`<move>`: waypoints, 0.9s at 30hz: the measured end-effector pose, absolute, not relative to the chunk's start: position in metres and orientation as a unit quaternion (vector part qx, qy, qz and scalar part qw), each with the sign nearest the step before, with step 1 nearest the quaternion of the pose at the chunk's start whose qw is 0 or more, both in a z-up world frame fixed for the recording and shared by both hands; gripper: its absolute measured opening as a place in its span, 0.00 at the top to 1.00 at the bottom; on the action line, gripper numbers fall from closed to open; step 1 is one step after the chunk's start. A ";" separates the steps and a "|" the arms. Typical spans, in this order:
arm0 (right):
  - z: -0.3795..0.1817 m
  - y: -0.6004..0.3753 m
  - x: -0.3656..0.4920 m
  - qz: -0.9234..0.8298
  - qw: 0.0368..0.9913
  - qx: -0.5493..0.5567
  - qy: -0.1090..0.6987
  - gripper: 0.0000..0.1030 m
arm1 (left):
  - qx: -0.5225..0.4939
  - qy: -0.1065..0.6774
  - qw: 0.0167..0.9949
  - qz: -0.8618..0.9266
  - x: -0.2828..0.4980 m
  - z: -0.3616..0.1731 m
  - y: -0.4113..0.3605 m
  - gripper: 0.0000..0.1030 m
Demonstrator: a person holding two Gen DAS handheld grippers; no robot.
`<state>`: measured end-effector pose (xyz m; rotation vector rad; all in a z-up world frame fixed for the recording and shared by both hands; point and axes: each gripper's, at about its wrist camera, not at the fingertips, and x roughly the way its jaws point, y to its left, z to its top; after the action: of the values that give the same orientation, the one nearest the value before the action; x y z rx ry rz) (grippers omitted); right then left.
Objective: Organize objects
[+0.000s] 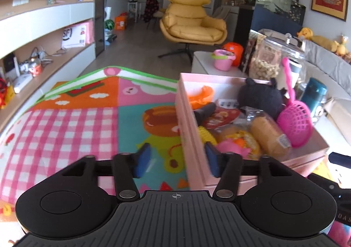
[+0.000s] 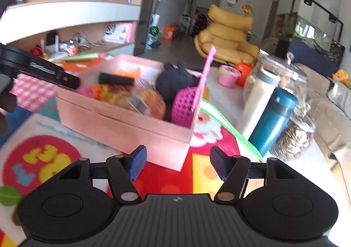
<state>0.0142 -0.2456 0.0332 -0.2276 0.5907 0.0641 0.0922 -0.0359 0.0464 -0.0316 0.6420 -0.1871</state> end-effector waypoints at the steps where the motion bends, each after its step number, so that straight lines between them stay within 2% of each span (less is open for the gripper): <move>1: 0.031 -0.245 0.019 0.031 0.950 -0.109 0.292 0.44 | -0.021 0.318 0.943 -0.089 0.096 0.044 -0.029 0.21; 3: 0.030 -0.239 0.029 0.054 0.949 -0.102 0.295 0.44 | -0.034 0.319 0.943 -0.084 0.100 0.041 -0.017 0.08; 7: 0.032 -0.204 0.054 0.082 0.946 -0.128 0.287 0.42 | -0.030 0.295 0.954 -0.035 0.107 0.041 0.012 0.08; 11: 0.033 -0.165 0.089 0.107 0.940 -0.141 0.291 0.42 | -0.043 0.287 0.957 -0.001 0.124 0.039 0.052 0.01; 15: 0.033 -0.133 0.108 0.104 0.942 -0.157 0.279 0.41 | -0.049 0.282 0.958 0.013 0.139 0.039 0.075 0.01; 17: 0.035 -0.127 0.106 0.096 0.944 -0.150 0.277 0.30 | -0.059 0.286 0.956 0.008 0.139 0.042 0.079 0.02; 19: 0.036 -0.127 0.095 0.099 0.946 -0.133 0.279 0.06 | -0.058 0.275 0.960 0.004 0.130 0.047 0.079 0.02; 20: 0.036 -0.128 0.086 0.099 0.946 -0.128 0.279 0.01 | -0.054 0.265 0.963 0.002 0.123 0.051 0.078 0.02; 24: 0.024 -0.132 0.050 0.093 0.938 -0.109 0.314 0.00 | -0.052 0.228 0.972 -0.014 0.083 0.069 0.070 0.02; 27: 0.008 -0.138 0.029 0.070 0.930 -0.099 0.347 0.00 | -0.047 0.235 0.970 -0.039 0.047 0.073 0.056 0.02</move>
<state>0.0286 -0.1384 0.0082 -0.2037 0.7112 0.1431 0.0465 0.0558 0.0734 -0.0944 0.4742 -0.0793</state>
